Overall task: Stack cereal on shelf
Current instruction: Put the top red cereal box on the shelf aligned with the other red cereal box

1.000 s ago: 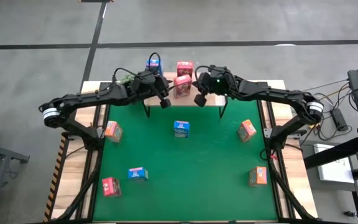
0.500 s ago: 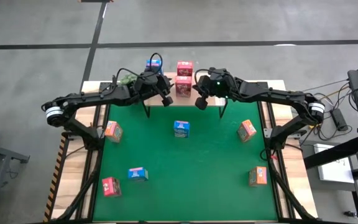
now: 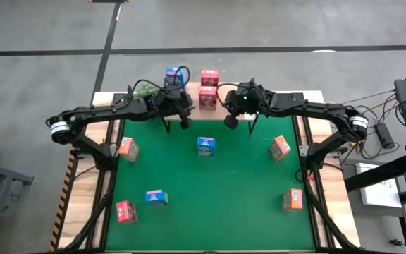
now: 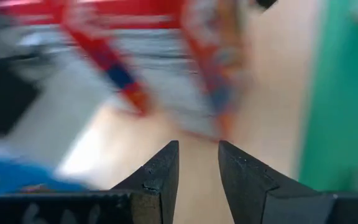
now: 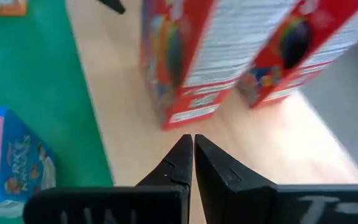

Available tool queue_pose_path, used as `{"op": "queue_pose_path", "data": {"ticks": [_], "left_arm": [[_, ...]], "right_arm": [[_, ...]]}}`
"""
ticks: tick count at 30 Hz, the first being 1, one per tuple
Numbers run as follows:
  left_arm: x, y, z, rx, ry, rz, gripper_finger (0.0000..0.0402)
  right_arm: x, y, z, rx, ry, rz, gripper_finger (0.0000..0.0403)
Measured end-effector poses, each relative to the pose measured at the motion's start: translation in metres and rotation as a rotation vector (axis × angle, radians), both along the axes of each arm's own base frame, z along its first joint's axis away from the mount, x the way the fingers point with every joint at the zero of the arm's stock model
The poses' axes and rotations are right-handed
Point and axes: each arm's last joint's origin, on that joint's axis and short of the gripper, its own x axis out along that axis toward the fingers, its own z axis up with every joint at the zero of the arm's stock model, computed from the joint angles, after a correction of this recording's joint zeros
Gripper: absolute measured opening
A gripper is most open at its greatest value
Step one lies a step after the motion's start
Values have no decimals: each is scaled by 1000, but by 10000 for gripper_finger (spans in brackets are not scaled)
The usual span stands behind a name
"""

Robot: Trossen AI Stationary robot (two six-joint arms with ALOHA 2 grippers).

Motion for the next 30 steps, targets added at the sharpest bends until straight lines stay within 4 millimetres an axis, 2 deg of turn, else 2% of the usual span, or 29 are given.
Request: {"op": "queue_pose_path", "data": {"ticks": [3,8,25,30], "left_arm": [[6,-1,-2,-41,-38,-82,96],[12,3,-5,-23,-68,-73,96],[21,8,-12,-3,-101,-72,96],[21,8,-11,-3,-109,-70,96]], "right_arm": [[5,5,-8,-10,-22,20,9],[10,10,-15,-61,-105,51,9],[14,8,-9,-120,-223,53,9],[20,5,-13,-142,-242,57,9]]}}
